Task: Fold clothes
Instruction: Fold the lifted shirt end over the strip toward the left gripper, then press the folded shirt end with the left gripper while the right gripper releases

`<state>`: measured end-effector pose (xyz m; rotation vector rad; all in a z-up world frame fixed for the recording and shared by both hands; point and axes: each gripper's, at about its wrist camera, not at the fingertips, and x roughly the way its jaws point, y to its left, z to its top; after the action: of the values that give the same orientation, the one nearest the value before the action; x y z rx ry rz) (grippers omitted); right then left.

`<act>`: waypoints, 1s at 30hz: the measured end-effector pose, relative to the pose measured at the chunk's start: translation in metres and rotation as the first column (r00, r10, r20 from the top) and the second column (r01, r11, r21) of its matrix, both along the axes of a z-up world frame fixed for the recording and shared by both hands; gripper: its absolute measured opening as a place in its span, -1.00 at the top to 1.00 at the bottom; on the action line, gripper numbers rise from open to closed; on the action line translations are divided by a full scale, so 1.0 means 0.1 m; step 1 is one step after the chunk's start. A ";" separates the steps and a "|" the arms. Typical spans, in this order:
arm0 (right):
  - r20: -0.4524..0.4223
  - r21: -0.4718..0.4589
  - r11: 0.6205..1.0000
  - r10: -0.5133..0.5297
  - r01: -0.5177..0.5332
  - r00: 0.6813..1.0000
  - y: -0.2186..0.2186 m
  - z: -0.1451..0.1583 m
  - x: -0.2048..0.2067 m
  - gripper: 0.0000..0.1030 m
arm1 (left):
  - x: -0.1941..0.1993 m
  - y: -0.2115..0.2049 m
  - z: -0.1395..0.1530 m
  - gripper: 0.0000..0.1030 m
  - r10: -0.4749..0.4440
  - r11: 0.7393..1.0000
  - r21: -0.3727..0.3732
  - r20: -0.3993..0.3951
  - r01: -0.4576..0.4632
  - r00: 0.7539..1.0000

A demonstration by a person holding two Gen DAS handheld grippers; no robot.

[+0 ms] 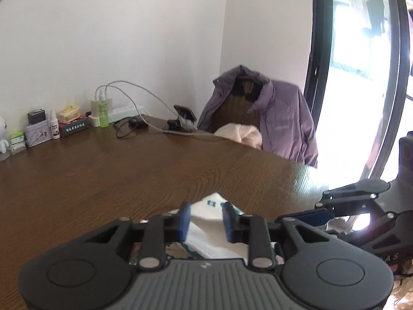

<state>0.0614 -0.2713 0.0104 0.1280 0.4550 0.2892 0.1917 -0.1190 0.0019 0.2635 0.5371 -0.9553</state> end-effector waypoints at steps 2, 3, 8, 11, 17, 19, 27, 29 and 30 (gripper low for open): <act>-0.023 -0.024 1.000 0.000 0.000 1.000 0.03 -0.12 0.08 0.55 | 0.00 -0.06 -0.17 0.77 0.005 0.998 0.069 -0.014 -0.004 1.000; -0.036 -0.041 0.999 0.002 -0.003 0.999 0.05 -0.17 0.11 0.55 | 0.01 -0.05 -0.26 0.77 0.017 0.996 0.093 -0.029 -0.015 0.999; -0.075 -0.034 0.999 0.001 -0.004 0.997 0.05 -0.36 0.18 0.55 | 0.02 0.08 -0.37 0.75 0.049 0.995 0.086 -0.062 -0.044 0.997; -0.059 0.061 0.998 -0.022 0.026 0.998 -0.12 -0.29 0.11 0.52 | -0.02 0.14 -0.28 0.56 0.048 0.996 0.078 -0.039 -0.045 0.998; -0.101 0.185 0.969 -0.148 0.165 0.984 -0.51 -0.33 0.04 0.44 | -0.04 0.09 -0.15 0.51 0.004 1.000 0.030 -0.033 -0.003 0.999; -0.117 0.214 0.962 -0.149 0.171 0.982 -0.56 -0.38 0.08 0.44 | -0.05 0.02 -0.17 0.54 -0.005 0.998 0.058 -0.019 0.006 1.000; -0.135 0.240 0.951 -0.164 0.193 0.977 -0.60 -0.45 0.18 0.43 | -0.08 -0.01 -0.33 0.76 -0.003 0.990 0.143 -0.003 0.003 1.000; -0.149 0.283 0.938 -0.161 0.198 0.976 -0.68 -0.48 0.18 0.42 | -0.10 0.03 -0.27 0.75 -0.016 0.992 0.122 0.012 0.014 1.000; -0.156 0.305 0.931 -0.159 0.201 0.975 -0.72 -0.50 0.17 0.40 | -0.12 0.03 -0.24 0.74 -0.031 0.993 0.112 0.033 0.027 0.999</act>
<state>0.0789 -0.3433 -0.0393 0.5065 0.5185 0.1719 0.1798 -0.1156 -0.0220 0.3879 0.5570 -0.9487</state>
